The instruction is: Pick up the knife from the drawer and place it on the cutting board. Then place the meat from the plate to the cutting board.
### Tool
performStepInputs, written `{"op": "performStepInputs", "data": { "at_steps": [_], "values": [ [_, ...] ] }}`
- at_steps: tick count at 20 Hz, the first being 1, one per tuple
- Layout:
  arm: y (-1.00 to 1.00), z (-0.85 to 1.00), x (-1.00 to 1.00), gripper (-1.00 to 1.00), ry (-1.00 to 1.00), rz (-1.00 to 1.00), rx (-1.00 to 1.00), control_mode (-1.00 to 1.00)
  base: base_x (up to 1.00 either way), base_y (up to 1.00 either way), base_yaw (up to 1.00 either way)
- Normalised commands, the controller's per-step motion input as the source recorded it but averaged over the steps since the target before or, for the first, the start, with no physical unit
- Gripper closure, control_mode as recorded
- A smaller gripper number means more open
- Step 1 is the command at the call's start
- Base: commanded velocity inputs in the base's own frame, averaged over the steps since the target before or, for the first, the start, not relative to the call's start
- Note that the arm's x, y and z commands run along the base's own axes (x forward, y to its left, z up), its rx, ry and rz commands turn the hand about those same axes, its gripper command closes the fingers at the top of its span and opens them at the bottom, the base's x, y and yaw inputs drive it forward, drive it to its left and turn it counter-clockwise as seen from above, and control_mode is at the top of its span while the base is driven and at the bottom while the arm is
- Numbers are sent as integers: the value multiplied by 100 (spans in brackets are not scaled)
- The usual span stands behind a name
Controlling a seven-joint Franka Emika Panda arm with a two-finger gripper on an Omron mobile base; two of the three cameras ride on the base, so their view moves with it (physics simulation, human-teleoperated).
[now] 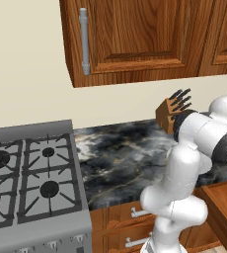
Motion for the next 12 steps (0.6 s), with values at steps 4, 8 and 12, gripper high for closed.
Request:
{"op": "performStepInputs", "data": {
  "at_steps": [4, 8, 12],
  "values": [
    [98, 0, -9, -100, 0, 10, -9, -100, 0, 0, 0],
    [79, 2, -3, -100, 0, 18, -5, -100, 0, 0, 0],
    [69, 4, 0, -100, 0, 22, -5, -100, 0, 0, 0]
  ]
}}
